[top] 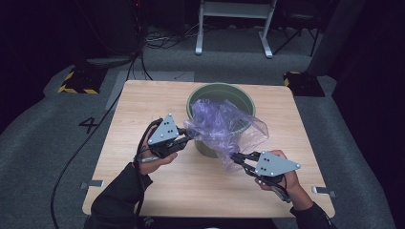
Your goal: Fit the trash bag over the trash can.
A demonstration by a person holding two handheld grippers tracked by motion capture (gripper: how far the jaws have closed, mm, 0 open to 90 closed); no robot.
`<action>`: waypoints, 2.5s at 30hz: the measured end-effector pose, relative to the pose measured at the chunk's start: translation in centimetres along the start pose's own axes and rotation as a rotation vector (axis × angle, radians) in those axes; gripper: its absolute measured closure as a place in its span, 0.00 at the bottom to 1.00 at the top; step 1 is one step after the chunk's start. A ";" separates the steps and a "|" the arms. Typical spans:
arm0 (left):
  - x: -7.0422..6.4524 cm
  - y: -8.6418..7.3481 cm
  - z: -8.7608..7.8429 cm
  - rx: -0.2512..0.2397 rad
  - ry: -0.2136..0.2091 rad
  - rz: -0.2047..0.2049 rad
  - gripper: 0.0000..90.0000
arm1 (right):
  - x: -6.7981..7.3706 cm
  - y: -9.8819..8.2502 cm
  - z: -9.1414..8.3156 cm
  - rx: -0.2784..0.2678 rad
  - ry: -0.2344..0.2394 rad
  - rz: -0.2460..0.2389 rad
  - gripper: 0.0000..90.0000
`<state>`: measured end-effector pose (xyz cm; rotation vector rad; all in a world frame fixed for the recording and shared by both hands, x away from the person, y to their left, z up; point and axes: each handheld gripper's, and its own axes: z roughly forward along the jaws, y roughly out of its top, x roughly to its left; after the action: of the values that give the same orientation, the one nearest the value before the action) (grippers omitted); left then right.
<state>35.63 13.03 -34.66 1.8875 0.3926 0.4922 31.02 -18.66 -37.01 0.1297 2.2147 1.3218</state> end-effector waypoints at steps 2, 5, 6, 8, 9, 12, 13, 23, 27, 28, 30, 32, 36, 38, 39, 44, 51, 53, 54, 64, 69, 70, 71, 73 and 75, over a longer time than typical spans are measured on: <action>0.2 -0.3 0.0 0.008 0.000 -0.002 0.97 | 0.0 -0.5 0.3 0.009 0.007 0.007 0.93; 0.4 -1.0 0.1 0.022 0.006 -0.007 0.97 | -0.1 -1.0 0.4 0.005 0.017 0.029 0.84; 0.6 -1.2 0.2 0.028 0.013 -0.009 0.97 | -0.1 -1.3 0.3 0.006 0.012 0.035 0.83; 0.7 -1.6 0.3 0.036 0.017 -0.021 0.97 | -0.2 -1.6 0.1 0.002 0.018 0.040 0.78; 0.9 -1.7 0.4 0.040 0.018 -0.022 0.97 | -0.3 -1.7 -0.1 0.003 0.017 0.041 0.73; 1.2 -2.1 0.6 0.043 0.031 -0.036 0.97 | -0.6 -1.6 -0.8 0.009 0.023 0.043 0.61; 1.2 -2.2 0.6 0.041 0.032 -0.037 0.97 | -0.6 -1.6 -1.1 0.002 0.025 0.044 0.57; 1.6 -2.6 0.7 0.043 0.046 -0.045 0.96 | -0.9 -1.1 -5.0 -0.079 -0.053 0.064 0.44; 1.5 -2.5 0.9 0.042 0.049 -0.041 0.93 | -1.5 0.3 -6.2 -0.158 -0.187 0.047 0.42; 1.5 -2.5 0.9 0.044 0.047 -0.040 0.93 | -1.7 0.5 -6.3 -0.164 -0.217 0.039 0.42; 1.5 -2.4 1.0 0.047 0.049 -0.043 0.91 | -2.4 1.0 -6.1 -0.175 -0.244 0.033 0.39; 1.6 -2.4 1.0 0.046 0.053 -0.047 0.87 | -3.1 1.1 -5.4 -0.143 -0.257 0.037 0.39; 1.8 -2.4 0.7 0.037 0.059 -0.058 0.73 | -5.3 0.7 -3.2 -0.081 -0.240 0.098 0.44; 1.8 -2.3 0.5 0.039 0.059 -0.069 0.60 | -6.1 0.6 -2.4 -0.058 -0.228 0.108 0.50; 1.8 -2.3 0.3 0.037 0.066 -0.077 0.55 | -6.3 0.5 -2.1 -0.055 -0.215 0.120 0.54; 1.5 -2.2 -0.8 0.011 0.076 -0.100 0.32 | -6.6 0.6 -1.0 -0.038 -0.146 0.124 0.79; 0.5 -1.8 -2.6 0.012 0.046 -0.104 0.17 | -6.4 0.7 -0.8 -0.021 -0.175 0.121 0.96; 0.2 -1.6 -3.0 0.009 0.044 -0.105 0.17 | -6.5 0.7 -0.9 -0.025 -0.191 0.128 0.98; 0.1 -1.5 -3.2 0.001 0.043 -0.110 0.17 | -6.6 0.7 -0.9 -0.029 -0.194 0.132 0.99; -0.9 -0.2 -4.5 -0.038 -0.033 -0.131 0.17 | -6.8 0.5 -0.9 -0.023 -0.228 0.136 1.00; -0.7 0.4 -4.2 -0.045 -0.046 -0.171 0.17 | -6.8 0.5 -0.7 -0.022 -0.233 0.137 1.00; -0.7 0.6 -4.0 -0.040 -0.048 -0.170 0.20 | -6.8 0.5 -0.7 -0.022 -0.235 0.134 1.00; -0.7 0.7 -3.9 -0.036 -0.024 -0.172 0.25 | -6.8 0.5 -0.7 -0.023 -0.239 0.134 1.00; -0.4 0.9 -3.4 -0.016 -0.017 -0.166 0.46 | -6.8 0.5 -0.8 -0.029 -0.235 0.134 1.00; 0.1 0.8 -2.9 -0.006 -0.024 -0.176 0.53 | -6.8 0.5 -0.8 -0.028 -0.235 0.129 1.00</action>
<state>34.25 15.11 -32.92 1.8320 0.5355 0.3515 36.22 -21.39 -33.55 0.4029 2.0171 1.3308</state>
